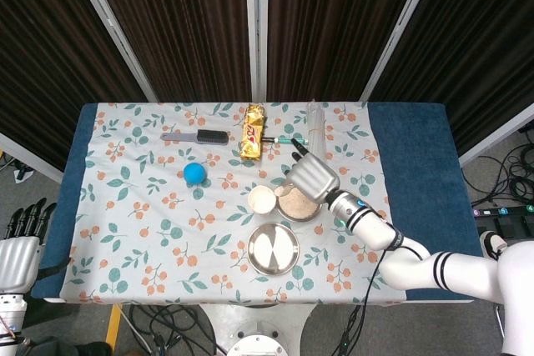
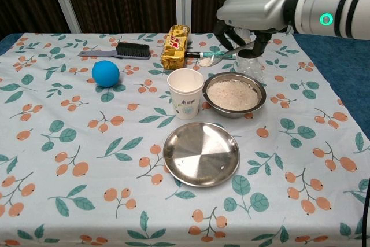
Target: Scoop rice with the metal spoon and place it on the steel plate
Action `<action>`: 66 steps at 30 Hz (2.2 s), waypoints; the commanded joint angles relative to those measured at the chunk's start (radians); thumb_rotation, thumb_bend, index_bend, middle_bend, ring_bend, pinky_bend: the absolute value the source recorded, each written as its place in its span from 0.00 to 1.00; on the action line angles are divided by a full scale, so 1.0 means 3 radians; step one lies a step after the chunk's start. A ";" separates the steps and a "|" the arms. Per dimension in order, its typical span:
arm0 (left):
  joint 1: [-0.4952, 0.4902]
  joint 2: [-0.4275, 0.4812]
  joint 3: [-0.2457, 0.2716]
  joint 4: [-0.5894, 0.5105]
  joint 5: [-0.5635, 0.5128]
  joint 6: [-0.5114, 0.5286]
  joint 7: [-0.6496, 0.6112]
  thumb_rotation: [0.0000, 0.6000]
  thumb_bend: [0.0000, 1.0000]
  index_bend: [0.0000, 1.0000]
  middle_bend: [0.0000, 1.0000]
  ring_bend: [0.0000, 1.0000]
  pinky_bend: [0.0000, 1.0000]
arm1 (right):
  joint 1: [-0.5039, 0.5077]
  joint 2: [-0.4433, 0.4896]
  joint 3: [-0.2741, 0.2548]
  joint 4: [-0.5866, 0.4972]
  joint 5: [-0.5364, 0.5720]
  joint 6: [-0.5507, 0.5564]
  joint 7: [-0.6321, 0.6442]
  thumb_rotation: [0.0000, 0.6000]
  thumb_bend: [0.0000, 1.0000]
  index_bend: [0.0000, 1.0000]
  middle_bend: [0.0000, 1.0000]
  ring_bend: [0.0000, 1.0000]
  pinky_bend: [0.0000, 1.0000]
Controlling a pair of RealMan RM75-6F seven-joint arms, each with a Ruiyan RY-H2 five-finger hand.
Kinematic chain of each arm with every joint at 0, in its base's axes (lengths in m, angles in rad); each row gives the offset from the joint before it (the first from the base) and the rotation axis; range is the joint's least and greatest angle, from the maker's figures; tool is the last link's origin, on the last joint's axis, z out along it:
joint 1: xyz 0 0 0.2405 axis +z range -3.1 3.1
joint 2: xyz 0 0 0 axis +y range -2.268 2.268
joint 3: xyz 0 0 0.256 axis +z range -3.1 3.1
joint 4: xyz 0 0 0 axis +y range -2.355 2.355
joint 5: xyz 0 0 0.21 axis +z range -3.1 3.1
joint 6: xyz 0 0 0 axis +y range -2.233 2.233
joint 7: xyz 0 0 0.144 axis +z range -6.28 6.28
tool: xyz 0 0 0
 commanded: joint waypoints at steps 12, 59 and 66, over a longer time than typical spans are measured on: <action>0.0014 -0.0008 0.0007 0.0035 0.0010 0.0023 -0.0047 1.00 0.03 0.08 0.04 0.03 0.03 | 0.0618 -0.0289 -0.0090 0.0275 0.0109 -0.0330 -0.1071 1.00 0.33 0.58 0.58 0.23 0.00; 0.0028 -0.0006 0.0010 0.0014 0.0067 0.0085 -0.0005 1.00 0.03 0.08 0.04 0.03 0.03 | -0.0154 -0.0065 -0.0289 -0.0582 -0.0773 0.0699 -0.0269 1.00 0.33 0.59 0.56 0.22 0.00; 0.0041 0.0012 0.0024 -0.0021 0.0086 0.0107 0.0017 1.00 0.03 0.08 0.04 0.03 0.03 | -0.0492 -0.0472 -0.0538 -0.0228 -0.1185 0.0814 0.0323 1.00 0.31 0.58 0.55 0.19 0.00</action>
